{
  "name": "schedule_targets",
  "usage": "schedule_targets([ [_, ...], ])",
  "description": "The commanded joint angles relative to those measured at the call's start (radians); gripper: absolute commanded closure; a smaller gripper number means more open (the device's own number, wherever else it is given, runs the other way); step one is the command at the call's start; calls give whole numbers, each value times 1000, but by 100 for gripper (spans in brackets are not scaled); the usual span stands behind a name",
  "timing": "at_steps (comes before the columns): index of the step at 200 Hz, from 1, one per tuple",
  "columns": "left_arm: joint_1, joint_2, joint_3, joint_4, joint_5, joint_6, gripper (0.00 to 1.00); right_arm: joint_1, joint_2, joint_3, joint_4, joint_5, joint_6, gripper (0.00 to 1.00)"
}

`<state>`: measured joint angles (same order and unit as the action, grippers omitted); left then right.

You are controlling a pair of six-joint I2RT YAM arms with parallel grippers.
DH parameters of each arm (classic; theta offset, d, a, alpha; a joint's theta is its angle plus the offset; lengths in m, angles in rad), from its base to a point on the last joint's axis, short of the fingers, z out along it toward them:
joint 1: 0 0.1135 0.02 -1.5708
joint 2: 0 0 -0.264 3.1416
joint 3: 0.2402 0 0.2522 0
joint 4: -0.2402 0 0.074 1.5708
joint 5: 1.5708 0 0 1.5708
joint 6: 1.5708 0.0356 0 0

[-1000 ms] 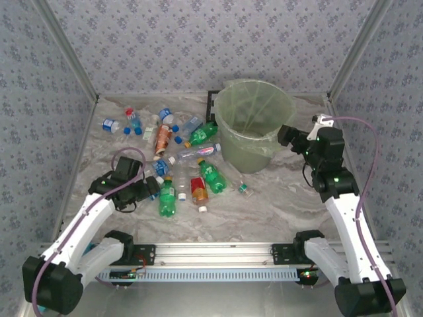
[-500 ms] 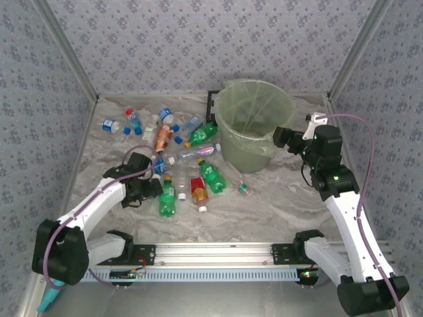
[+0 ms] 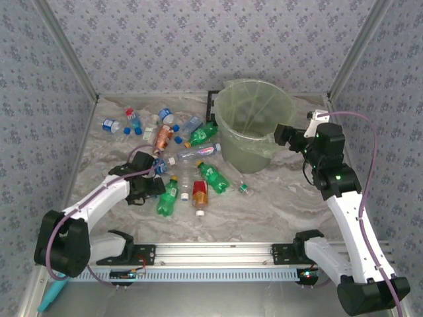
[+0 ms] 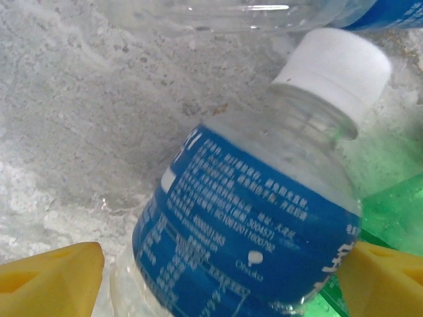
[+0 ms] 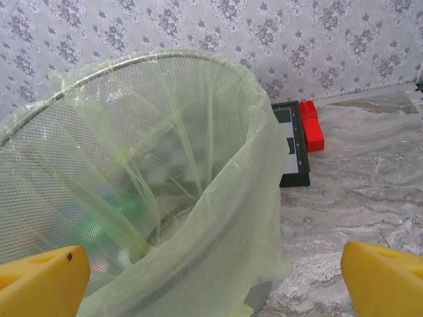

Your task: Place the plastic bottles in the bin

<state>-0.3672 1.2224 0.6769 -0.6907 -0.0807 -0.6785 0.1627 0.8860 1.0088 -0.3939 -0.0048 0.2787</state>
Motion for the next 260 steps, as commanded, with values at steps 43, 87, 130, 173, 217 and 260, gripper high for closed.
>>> schedule_targets([
  [43,-39,93,-31,-19,-14,31,15,7,2,37,-17,-4,-7,1],
  [87,-51,92,-31,-24,-33,30,23,6,-10,37,-26,-5,-6,1],
  [130,-52,62,-20,-52,-56,23,34,6,-19,36,-37,-5,-6,1],
  [173,-54,-17,18,-123,-74,-1,35,6,-35,37,-44,-1,-3,1],
  [217,-55,-97,140,-227,-81,11,35,7,-31,51,-40,-3,7,1],
  [260,-56,-133,310,-265,-25,1,35,6,-28,70,-43,-6,12,1],
])
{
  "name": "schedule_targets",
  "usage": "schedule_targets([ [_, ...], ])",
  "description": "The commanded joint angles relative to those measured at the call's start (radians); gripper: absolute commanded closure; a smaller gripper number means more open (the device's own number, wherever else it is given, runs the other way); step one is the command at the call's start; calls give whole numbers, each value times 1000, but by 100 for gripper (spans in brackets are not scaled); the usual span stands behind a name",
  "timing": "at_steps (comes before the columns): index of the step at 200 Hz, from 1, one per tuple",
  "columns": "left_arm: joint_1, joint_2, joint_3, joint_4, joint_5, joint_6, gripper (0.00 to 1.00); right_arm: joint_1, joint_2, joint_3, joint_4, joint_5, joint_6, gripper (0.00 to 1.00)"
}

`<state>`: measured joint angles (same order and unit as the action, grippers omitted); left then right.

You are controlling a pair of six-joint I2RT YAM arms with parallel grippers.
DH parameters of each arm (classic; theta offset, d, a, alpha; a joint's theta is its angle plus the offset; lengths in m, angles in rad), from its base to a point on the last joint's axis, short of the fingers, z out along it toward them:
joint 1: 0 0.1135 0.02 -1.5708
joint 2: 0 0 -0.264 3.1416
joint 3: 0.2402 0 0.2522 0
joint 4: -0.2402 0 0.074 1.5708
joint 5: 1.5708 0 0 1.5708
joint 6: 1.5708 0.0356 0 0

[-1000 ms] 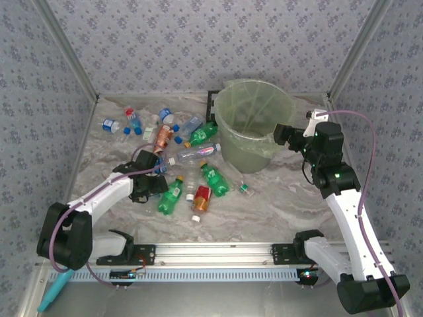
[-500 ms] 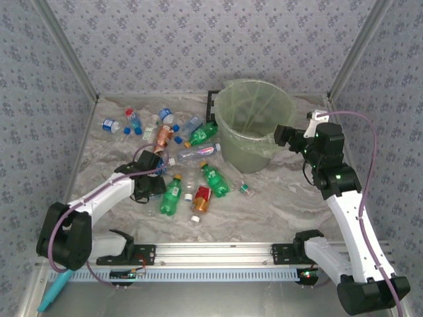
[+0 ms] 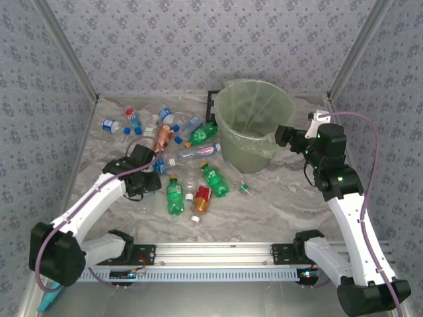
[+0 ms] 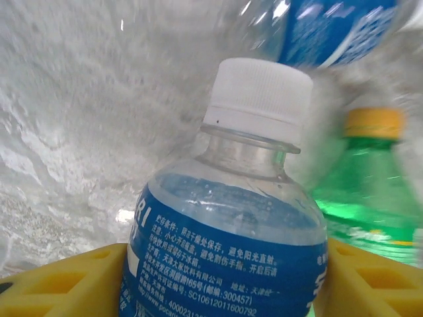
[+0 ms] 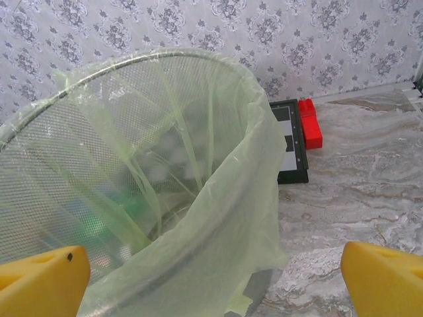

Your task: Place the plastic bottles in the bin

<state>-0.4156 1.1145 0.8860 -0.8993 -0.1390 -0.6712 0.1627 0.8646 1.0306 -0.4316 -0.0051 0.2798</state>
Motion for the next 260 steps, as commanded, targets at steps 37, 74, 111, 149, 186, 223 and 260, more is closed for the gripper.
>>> schedule_targets([
  [37,-21,1,258,-28,77,-19,35,6,-9,70,-18,-1,9,1],
  [74,-26,61,432,-3,119,-26,35,7,-17,95,-42,4,1,1],
  [111,-60,153,611,106,181,-60,35,6,-32,112,-66,13,-7,1],
  [149,-134,284,796,256,241,-108,35,7,-50,127,-93,21,-10,1],
  [186,-218,442,984,377,261,-145,35,8,-73,132,-117,24,-5,1],
  [223,-290,631,1213,395,265,-170,35,7,-93,147,-151,29,-5,1],
  [260,-339,821,1459,332,284,-174,35,8,-122,152,-165,41,-8,1],
])
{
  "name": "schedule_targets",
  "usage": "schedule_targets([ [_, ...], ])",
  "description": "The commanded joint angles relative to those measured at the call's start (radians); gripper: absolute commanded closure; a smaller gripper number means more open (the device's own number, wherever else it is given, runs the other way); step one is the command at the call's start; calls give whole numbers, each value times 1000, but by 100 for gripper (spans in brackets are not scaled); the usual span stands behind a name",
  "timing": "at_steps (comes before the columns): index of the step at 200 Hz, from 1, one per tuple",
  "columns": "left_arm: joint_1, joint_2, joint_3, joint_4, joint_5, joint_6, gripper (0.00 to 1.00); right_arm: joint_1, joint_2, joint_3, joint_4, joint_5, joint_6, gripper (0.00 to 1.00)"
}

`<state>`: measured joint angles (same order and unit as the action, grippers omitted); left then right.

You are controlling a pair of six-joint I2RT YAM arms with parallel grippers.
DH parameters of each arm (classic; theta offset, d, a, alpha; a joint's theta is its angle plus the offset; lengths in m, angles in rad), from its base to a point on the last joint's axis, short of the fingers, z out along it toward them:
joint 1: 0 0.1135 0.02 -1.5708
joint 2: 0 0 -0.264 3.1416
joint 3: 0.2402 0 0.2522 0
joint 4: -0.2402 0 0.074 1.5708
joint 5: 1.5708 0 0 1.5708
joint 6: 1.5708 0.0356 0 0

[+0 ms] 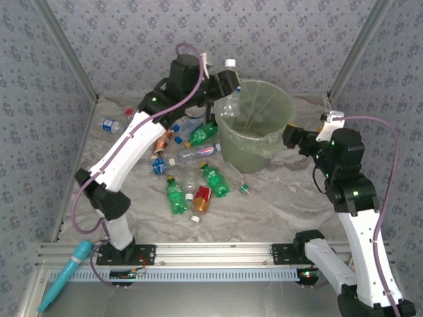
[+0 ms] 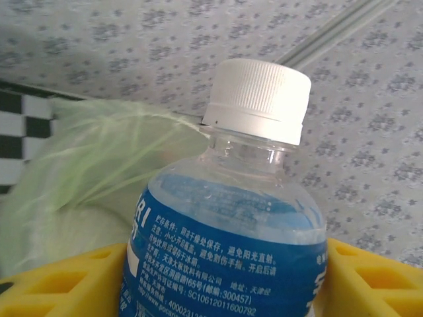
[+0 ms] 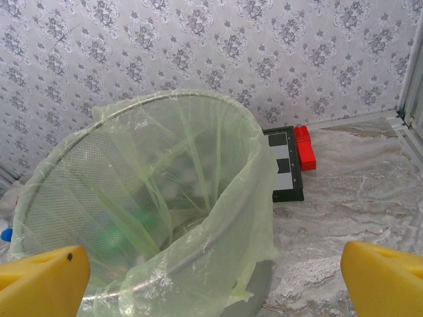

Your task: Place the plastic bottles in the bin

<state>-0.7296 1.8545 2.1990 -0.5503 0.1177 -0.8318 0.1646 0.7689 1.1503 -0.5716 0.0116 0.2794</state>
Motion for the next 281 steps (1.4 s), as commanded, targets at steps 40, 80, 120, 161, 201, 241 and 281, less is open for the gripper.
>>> schedule_targets([
  [40,-48,227,364,-136,51,-6,35,6,-54,19,-57,30,1,1],
  [80,-52,240,370,-153,55,-6,34,6,-70,6,-63,39,4,1],
  [120,-53,236,369,-175,53,8,27,6,-68,-1,-50,33,13,1],
  [161,-53,206,370,-211,20,42,12,7,-55,0,-43,17,33,1],
  [201,-51,155,357,-263,-29,99,4,20,-48,-12,-33,10,49,1],
  [241,-50,70,261,-286,-113,163,0,46,-60,-49,-34,-2,49,1],
  [281,-49,-10,131,-293,-222,194,0,66,-87,-61,-88,-32,18,1],
])
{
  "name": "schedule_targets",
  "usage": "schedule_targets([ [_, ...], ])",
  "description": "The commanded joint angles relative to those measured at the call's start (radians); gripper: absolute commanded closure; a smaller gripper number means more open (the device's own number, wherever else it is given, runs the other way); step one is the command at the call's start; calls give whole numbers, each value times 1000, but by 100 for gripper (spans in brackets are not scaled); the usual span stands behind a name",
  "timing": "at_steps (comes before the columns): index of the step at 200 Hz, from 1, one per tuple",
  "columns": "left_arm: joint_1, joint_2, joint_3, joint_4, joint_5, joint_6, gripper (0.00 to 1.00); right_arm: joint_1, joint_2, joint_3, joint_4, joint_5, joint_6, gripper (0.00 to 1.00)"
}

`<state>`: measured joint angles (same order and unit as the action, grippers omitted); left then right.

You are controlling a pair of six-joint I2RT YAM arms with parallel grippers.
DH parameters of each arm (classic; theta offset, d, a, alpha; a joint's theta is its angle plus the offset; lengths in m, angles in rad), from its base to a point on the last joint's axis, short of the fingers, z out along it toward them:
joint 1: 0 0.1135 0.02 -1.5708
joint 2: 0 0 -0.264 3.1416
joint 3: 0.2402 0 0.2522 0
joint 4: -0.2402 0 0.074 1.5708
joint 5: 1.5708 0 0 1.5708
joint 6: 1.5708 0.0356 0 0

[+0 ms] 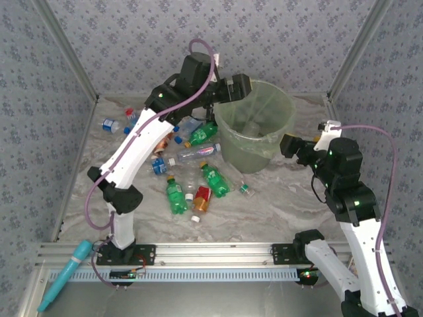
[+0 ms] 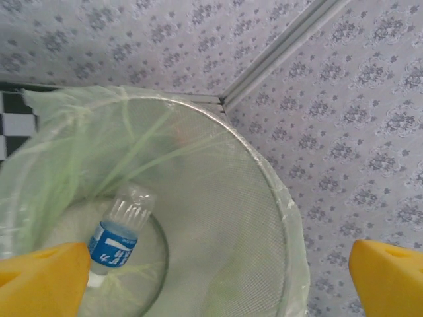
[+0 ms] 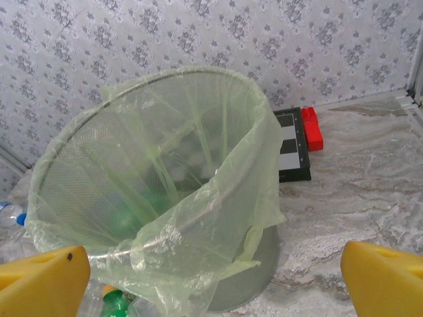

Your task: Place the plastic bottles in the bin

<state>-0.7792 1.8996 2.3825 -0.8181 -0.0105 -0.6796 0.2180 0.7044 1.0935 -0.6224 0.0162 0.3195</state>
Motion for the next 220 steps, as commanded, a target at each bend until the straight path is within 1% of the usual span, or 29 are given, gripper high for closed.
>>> schedule_targets([
  [1,0,-57,-55,-25,-97,41,0,13,-23,-4,-39,-39,-22,1],
  [25,-2,-117,-156,-21,-158,27,0,26,-30,-13,-76,-104,13,1],
  [42,-2,-180,-254,4,-208,-7,0,46,-37,-14,-110,-129,47,1],
  [60,-2,-265,-381,63,-243,-42,0,118,-36,-3,-148,-108,49,1],
  [74,0,-332,-487,104,-258,-58,0,153,-34,1,-170,-95,66,1],
  [89,4,-402,-585,125,-260,-57,0,191,-35,-9,-179,-81,119,1],
  [100,16,-453,-654,125,-249,-57,0,238,-30,-23,-174,-58,169,1],
  [112,40,-520,-743,132,-216,-65,0,303,-20,-37,-161,-8,227,1],
  [127,80,-616,-867,132,-171,-83,0,444,17,-39,-154,104,314,1],
  [129,84,-630,-880,156,-164,-83,0,455,20,-39,-154,114,324,1],
  [131,89,-645,-900,164,-159,-84,0,489,28,-39,-151,147,343,1],
  [135,99,-672,-934,172,-146,-83,0,518,37,-39,-147,180,356,1],
  [139,107,-699,-964,175,-138,-79,0,573,51,-38,-141,229,368,1],
  [154,139,-795,-1053,153,-125,-69,0,756,120,-28,-124,427,400,1],
  [164,162,-853,-1102,145,-108,-58,0,841,186,-4,-126,521,421,1],
  [173,183,-901,-1146,106,-90,-46,0,886,251,28,-145,565,452,1],
  [192,228,-985,-1230,70,-41,-27,0,940,377,76,-173,612,524,1],
  [206,252,-1030,-1272,31,-9,-12,0,969,460,91,-193,642,576,1],
  [209,255,-1036,-1280,22,-5,-9,0,973,478,122,-198,649,592,1],
  [220,262,-1060,-1303,-2,11,9,0,977,539,144,-216,647,643,1],
])
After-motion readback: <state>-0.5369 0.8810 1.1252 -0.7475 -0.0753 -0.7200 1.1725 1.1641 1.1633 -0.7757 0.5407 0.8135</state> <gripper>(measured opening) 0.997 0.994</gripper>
